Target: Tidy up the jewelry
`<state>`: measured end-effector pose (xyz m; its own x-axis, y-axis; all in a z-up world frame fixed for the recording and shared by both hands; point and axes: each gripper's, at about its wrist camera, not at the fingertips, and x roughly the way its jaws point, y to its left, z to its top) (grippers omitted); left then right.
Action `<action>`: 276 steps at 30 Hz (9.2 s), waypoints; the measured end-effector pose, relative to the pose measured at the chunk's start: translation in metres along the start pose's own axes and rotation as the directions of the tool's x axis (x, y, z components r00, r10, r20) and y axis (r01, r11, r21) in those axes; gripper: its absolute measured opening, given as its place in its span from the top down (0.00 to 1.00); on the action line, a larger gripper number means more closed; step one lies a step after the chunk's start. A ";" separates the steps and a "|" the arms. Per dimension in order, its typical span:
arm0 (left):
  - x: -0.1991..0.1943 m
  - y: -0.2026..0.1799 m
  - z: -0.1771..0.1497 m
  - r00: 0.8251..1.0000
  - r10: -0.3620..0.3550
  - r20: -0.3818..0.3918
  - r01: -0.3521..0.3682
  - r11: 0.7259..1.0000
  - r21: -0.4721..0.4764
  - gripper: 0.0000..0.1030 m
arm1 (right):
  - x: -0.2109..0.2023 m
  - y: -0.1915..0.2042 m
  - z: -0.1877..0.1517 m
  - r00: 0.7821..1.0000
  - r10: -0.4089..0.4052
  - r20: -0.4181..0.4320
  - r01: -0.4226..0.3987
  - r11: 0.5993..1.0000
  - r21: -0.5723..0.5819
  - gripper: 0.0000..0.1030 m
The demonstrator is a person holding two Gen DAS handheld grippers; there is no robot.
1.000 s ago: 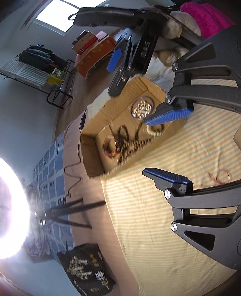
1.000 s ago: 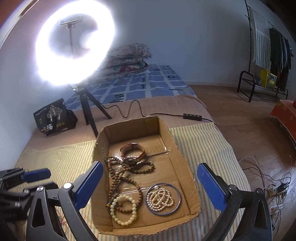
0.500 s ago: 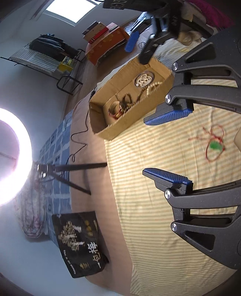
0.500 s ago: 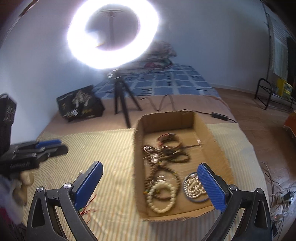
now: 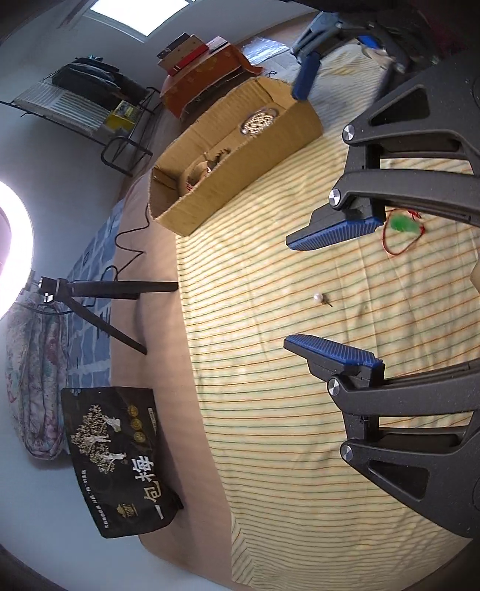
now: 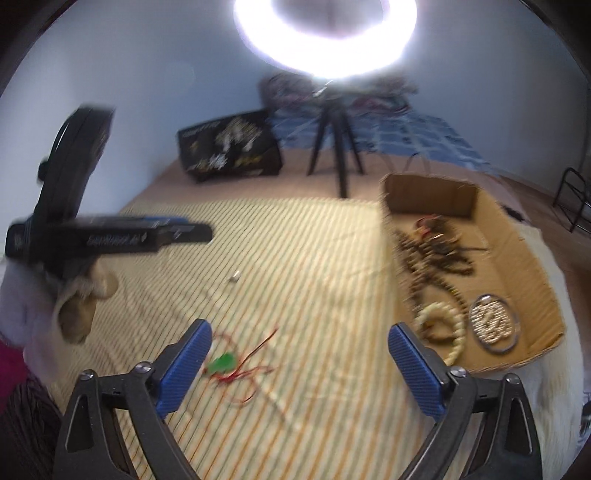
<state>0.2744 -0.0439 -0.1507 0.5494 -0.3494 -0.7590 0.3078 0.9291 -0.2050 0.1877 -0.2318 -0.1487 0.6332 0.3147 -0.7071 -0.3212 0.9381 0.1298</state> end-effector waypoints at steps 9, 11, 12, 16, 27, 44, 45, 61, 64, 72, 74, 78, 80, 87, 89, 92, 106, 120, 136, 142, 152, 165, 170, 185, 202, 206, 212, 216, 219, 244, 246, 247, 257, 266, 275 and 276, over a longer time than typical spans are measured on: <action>0.019 0.001 -0.010 0.998 -0.024 -0.053 0.025 0.999 0.021 0.63 | 0.038 0.046 -0.025 0.989 0.080 -0.123 -0.102 0.978 -0.183 0.21; 0.024 -0.001 -0.013 0.998 -0.022 -0.064 0.024 0.999 0.031 0.63 | 0.044 0.051 -0.026 0.987 0.088 -0.134 -0.114 0.973 -0.199 0.22; 0.028 -0.002 -0.014 0.997 -0.019 -0.072 0.021 0.999 0.037 0.64 | 0.046 0.053 -0.027 0.986 0.091 -0.137 -0.118 0.972 -0.203 0.22; 0.039 -0.002 -0.017 0.996 -0.017 -0.092 0.022 0.999 0.044 0.71 | 0.054 0.055 -0.028 0.985 0.094 -0.146 -0.124 0.969 -0.212 0.23; 0.057 -0.004 -0.021 0.993 0.008 -0.121 0.003 0.996 0.084 0.77 | 0.071 0.055 -0.026 0.978 0.103 -0.181 -0.144 0.963 -0.229 0.35; 0.071 -0.002 -0.022 0.988 0.008 -0.151 0.006 0.996 0.091 0.91 | 0.077 0.059 -0.028 0.977 0.112 -0.183 -0.157 0.954 -0.255 0.51; 0.070 -0.002 -0.022 0.988 0.008 -0.151 0.005 0.996 0.091 0.91 | 0.077 0.059 -0.027 0.976 0.119 -0.183 -0.164 0.953 -0.254 0.53; 0.064 -0.002 -0.022 0.991 0.023 -0.128 -0.011 0.996 0.089 0.94 | 0.073 0.057 -0.026 0.975 0.131 -0.178 -0.173 0.954 -0.244 0.68; 0.057 -0.001 -0.019 0.993 0.022 -0.116 -0.013 0.997 0.079 0.94 | 0.070 0.056 -0.024 0.978 0.127 -0.167 -0.166 0.956 -0.240 0.68; 0.038 -0.006 -0.011 0.997 0.005 -0.073 0.000 0.998 0.064 0.94 | 0.051 0.052 -0.013 0.987 0.117 -0.114 -0.141 0.960 -0.241 0.68; 0.032 -0.008 -0.007 0.998 0.001 -0.055 0.003 0.998 0.058 0.94 | 0.046 0.049 -0.009 0.989 0.112 -0.098 -0.133 0.962 -0.238 0.68; 0.019 -0.012 0.001 1.000 -0.013 -0.019 0.014 0.999 0.045 0.94 | 0.035 0.041 -0.001 0.993 0.098 -0.058 -0.109 0.968 -0.225 0.68; 0.014 -0.013 0.005 1.000 -0.021 -0.002 0.021 0.999 0.035 0.94 | 0.028 0.034 0.006 0.996 0.086 -0.033 -0.092 0.972 -0.216 0.68; -0.004 -0.020 0.020 0.997 -0.046 0.055 0.045 0.999 0.013 0.94 | 0.006 0.005 0.027 0.998 0.038 0.050 -0.029 0.987 -0.157 0.68; -0.009 -0.024 0.025 0.996 -0.055 0.073 0.055 0.998 0.013 0.94 | 0.000 -0.004 0.031 0.997 0.021 0.071 -0.011 0.990 -0.140 0.68; -0.014 -0.031 0.029 0.993 -0.071 0.092 0.070 0.997 0.011 0.94 | -0.010 -0.020 0.036 0.995 -0.001 0.099 0.012 0.994 -0.104 0.68; -0.017 -0.085 0.046 0.981 -0.140 0.132 0.135 0.990 0.046 0.94 | -0.045 -0.100 0.055 0.975 -0.139 0.171 0.132 0.990 0.052 0.68; 0.005 -0.149 0.049 0.975 -0.203 0.089 0.194 0.976 0.101 0.94 | -0.031 -0.147 0.066 0.971 -0.184 0.154 0.165 0.978 0.126 0.68; 0.032 -0.180 0.044 0.978 -0.207 0.037 0.203 0.974 0.104 0.94 | -0.016 -0.166 0.065 0.978 -0.173 0.121 0.152 0.975 0.163 0.68; 0.036 -0.181 0.045 0.978 -0.208 0.031 0.203 0.973 0.112 0.94 | -0.013 -0.165 0.065 0.978 -0.169 0.119 0.148 0.975 0.166 0.67; 0.040 -0.183 0.042 0.982 -0.191 0.007 0.189 0.975 0.118 0.63 | -0.015 -0.165 0.067 0.969 -0.209 0.130 0.183 0.965 0.185 0.31; 0.030 -0.182 0.041 0.986 -0.162 0.025 0.157 0.979 0.131 0.44 | -0.033 -0.165 0.068 0.952 -0.267 0.151 0.235 0.951 0.201 0.09; 0.019 -0.180 0.041 0.988 -0.152 0.041 0.145 0.979 0.141 0.44 | -0.039 -0.158 0.069 0.949 -0.279 0.148 0.250 0.950 0.188 0.08; -0.032 -0.171 0.031 0.988 -0.105 0.116 0.079 0.974 0.211 0.43 | -0.085 -0.124 0.068 0.935 -0.298 0.194 0.268 0.949 0.164 0.02; -0.084 -0.145 0.007 0.983 -0.034 0.178 -0.012 0.968 0.250 0.26 | -0.124 -0.075 0.049 0.913 -0.335 0.233 0.315 0.942 0.120 0.00; -0.095 -0.137 0.003 0.982 -0.032 0.186 -0.013 0.973 0.231 0.23 | -0.133 -0.069 0.045 0.902 -0.352 0.249 0.326 0.935 0.137 0.00; -0.111 -0.137 -0.001 0.973 -0.018 0.232 -0.044 0.965 0.257 0.22 | -0.141 -0.057 0.041 0.895 -0.353 0.271 0.327 0.935 0.138 0.00; -0.118 -0.138 -0.004 0.969 -0.014 0.247 -0.055 0.961 0.270 0.12 | -0.145 -0.050 0.040 0.884 -0.366 0.291 0.342 0.930 0.131 0.00; -0.124 -0.140 -0.005 0.961 0.002 0.277 -0.081 0.959 0.272 0.09 | -0.147 -0.049 0.040 0.880 -0.367 0.302 0.344 0.930 0.129 0.00; -0.118 -0.135 -0.006 0.954 0.095 0.286 -0.168 0.955 0.244 0.01 | -0.136 -0.053 0.038 0.881 -0.380 0.282 0.359 0.925 0.127 0.00; -0.118 -0.135 -0.006 0.953 0.097 0.287 -0.171 0.955 0.243 0.01 | -0.135 -0.054 0.038 0.882 -0.380 0.279 0.359 0.925 0.126 0.00; -0.118 -0.136 -0.006 0.953 0.097 0.286 -0.170 0.955 0.243 0.01 | -0.133 -0.054 0.038 0.882 -0.380 0.278 0.359 0.925 0.126 0.00; -0.119 -0.137 -0.006 0.954 0.089 0.288 -0.162 0.957 0.240 0.01 | -0.130 -0.054 0.037 0.883 -0.383 0.271 0.363 0.924 0.123 0.00; -0.121 -0.137 -0.005 0.954 0.086 0.287 -0.159 0.958 0.240 0.01 | -0.129 -0.054 0.037 0.884 -0.382 0.270 0.362 0.924 0.122 0.00; -0.123 -0.140 -0.003 0.954 0.078 0.290 -0.151 0.959 0.239 0.01 | -0.127 -0.056 0.035 0.884 -0.383 0.267 0.362 0.924 0.125 0.00; -0.123 -0.141 -0.003 0.954 0.077 0.290 -0.150 0.959 0.238 0.01 | -0.126 -0.057 0.035 0.884 -0.385 0.266 0.363 0.923 0.127 0.00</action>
<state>0.1607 -0.1317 -0.0300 0.7734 -0.2968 -0.5602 0.3980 0.9151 0.0647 0.1503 -0.3198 -0.0426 0.8704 -0.0440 -0.4903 0.0229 0.9985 -0.0489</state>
